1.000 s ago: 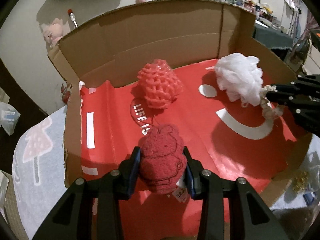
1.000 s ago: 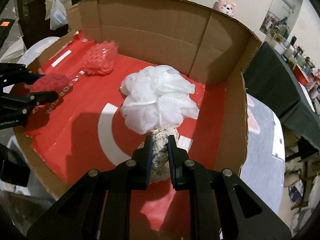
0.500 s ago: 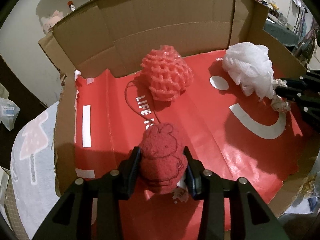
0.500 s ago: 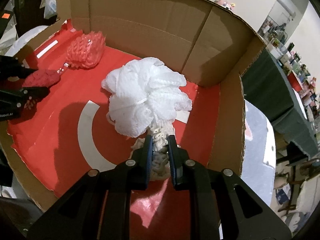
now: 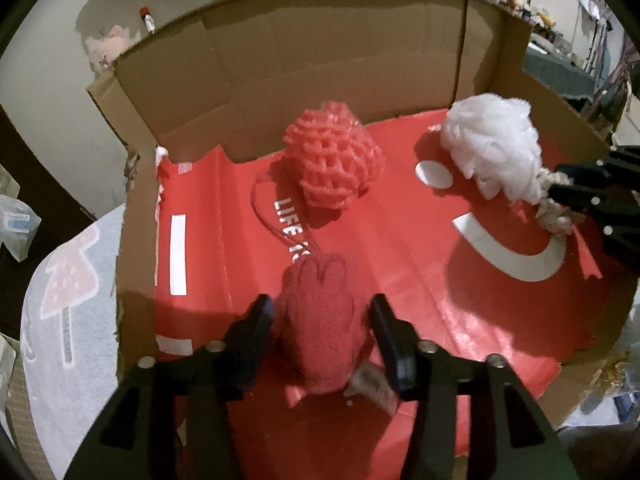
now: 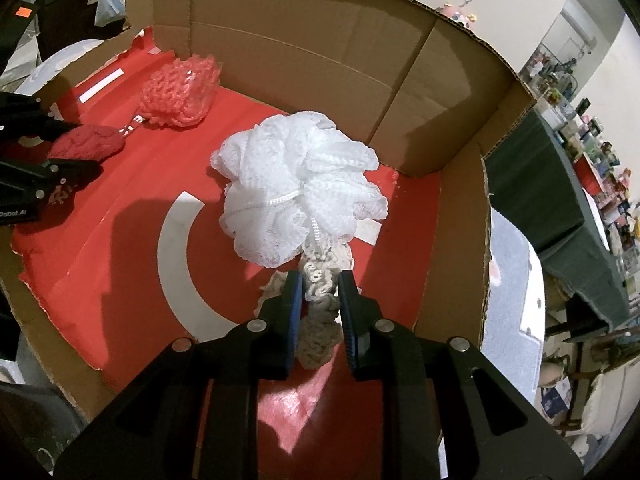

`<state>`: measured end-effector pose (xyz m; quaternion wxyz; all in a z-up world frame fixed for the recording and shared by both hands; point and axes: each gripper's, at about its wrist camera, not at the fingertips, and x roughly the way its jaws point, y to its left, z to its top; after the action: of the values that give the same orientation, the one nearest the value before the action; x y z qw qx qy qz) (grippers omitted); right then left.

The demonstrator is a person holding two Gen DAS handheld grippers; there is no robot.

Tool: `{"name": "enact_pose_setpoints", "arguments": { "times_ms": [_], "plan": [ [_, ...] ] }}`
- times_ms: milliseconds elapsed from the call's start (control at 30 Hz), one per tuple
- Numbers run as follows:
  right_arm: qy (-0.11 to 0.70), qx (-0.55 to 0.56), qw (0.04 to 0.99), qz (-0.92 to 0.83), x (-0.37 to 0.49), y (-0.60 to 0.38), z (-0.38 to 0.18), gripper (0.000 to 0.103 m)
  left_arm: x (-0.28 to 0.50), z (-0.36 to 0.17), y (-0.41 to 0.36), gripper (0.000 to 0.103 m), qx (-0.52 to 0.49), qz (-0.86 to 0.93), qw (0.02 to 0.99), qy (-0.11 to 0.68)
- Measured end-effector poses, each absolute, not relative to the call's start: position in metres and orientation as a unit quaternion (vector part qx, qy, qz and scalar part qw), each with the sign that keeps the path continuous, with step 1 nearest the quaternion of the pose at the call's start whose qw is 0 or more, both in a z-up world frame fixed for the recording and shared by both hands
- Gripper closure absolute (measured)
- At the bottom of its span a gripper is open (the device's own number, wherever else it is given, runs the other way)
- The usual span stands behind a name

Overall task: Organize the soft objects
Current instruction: 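Open both grippers to drop the pouch and scrunchie in the box, then withdraw both grippers from the box toward the remaining items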

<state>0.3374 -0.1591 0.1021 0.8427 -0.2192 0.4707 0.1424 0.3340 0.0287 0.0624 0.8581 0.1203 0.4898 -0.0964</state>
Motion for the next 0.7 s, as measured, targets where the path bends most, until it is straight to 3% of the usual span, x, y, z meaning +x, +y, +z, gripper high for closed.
{"name": "enact_pose_setpoints", "arguments": {
  "times_ms": [400, 433, 500, 533, 567, 700],
  "plan": [
    [0.449, -0.18, 0.862, 0.153, 0.314, -0.168, 0.135, 0.084, 0.285, 0.116, 0.03, 0.024, 0.098, -0.117, 0.9, 0.409],
    [0.445, -0.173, 0.865, 0.155, 0.309, -0.17, 0.142, 0.079, 0.278, 0.121, 0.031, 0.022, 0.094, -0.12, 0.903, 0.402],
    [0.436, -0.16, 0.871, 0.159, 0.3, -0.173, 0.153, 0.057, 0.259, 0.132, 0.029, 0.02, 0.088, -0.125, 0.91, 0.385],
    [0.422, -0.154, 0.879, 0.16, 0.291, -0.174, 0.161, 0.034, 0.248, 0.138, 0.03, 0.018, 0.085, -0.128, 0.915, 0.374],
    [0.41, -0.154, 0.885, 0.162, 0.284, -0.175, 0.168, 0.029, 0.24, 0.143, 0.029, 0.016, 0.082, -0.13, 0.918, 0.367],
    [0.38, -0.138, 0.899, 0.165, 0.252, -0.178, 0.191, 0.029, 0.203, 0.16, 0.027, 0.009, 0.065, -0.135, 0.932, 0.33]
  ]
}}
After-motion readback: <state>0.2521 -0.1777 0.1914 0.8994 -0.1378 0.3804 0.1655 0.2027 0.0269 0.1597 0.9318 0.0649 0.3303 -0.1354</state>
